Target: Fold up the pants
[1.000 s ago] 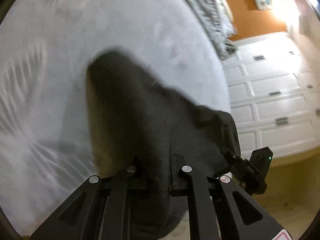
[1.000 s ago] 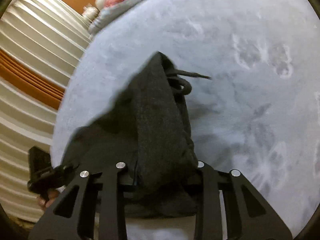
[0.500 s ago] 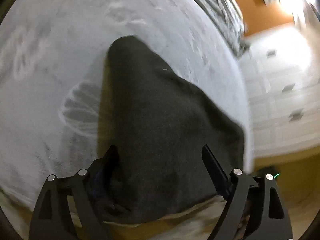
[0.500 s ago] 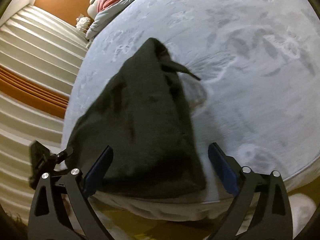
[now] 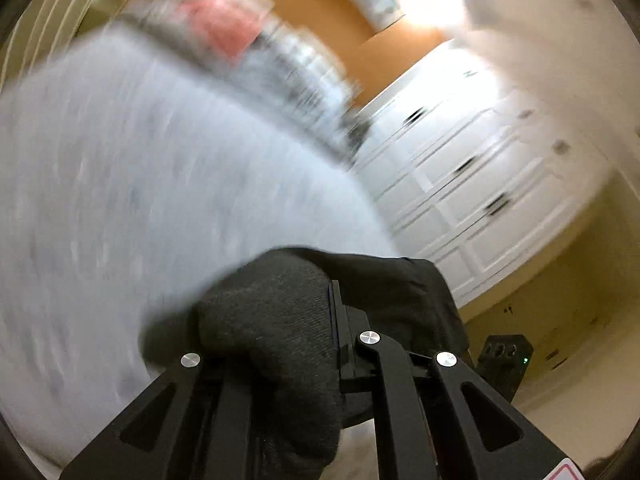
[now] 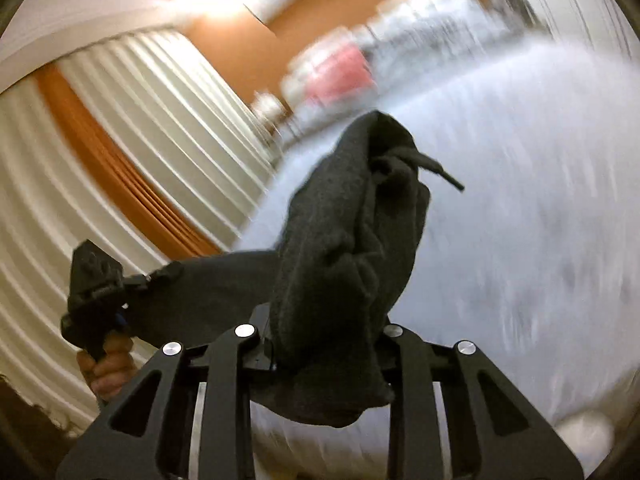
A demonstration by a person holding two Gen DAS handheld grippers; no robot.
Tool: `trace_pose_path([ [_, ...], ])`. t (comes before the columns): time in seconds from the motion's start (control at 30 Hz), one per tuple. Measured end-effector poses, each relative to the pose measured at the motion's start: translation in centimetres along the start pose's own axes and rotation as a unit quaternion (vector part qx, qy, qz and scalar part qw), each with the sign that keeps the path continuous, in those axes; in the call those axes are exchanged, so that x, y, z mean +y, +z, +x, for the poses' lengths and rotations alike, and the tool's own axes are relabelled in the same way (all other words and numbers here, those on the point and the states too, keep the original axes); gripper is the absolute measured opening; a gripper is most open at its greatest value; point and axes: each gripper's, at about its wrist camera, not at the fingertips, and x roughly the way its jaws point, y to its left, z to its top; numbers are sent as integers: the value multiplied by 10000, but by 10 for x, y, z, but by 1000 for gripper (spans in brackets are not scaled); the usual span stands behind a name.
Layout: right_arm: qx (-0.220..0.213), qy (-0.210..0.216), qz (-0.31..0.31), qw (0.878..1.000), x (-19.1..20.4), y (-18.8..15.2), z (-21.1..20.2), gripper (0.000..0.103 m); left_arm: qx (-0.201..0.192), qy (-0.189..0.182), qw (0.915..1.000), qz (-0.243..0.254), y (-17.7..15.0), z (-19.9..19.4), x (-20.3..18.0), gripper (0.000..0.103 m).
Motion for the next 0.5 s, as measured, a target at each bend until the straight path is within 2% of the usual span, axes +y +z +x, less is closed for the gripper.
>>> trace_pose_path([
  [0.13,-1005,583,-437,9923,41,60,-13,26,-880,-166,9934,721,52,-41,-45,6],
  [0.27,-1446,1000,-741,9816,58,99,0,27,-1454,-44,9822,1190,84,-55,-61,7],
  [0.4,-1687,1237,-893,9738,68,136,48,27,-1779,23,9710,1596,120,-49,-48,7],
  [0.47,-1691,1199,-891,9742,61,148,78,29,-1715,206,9726,1555,141,-25,-20,10],
  [0.5,-1589,1090,-829,9778,52,153,97,34,-1639,309,9749,1472,147,-12,-1,15],
])
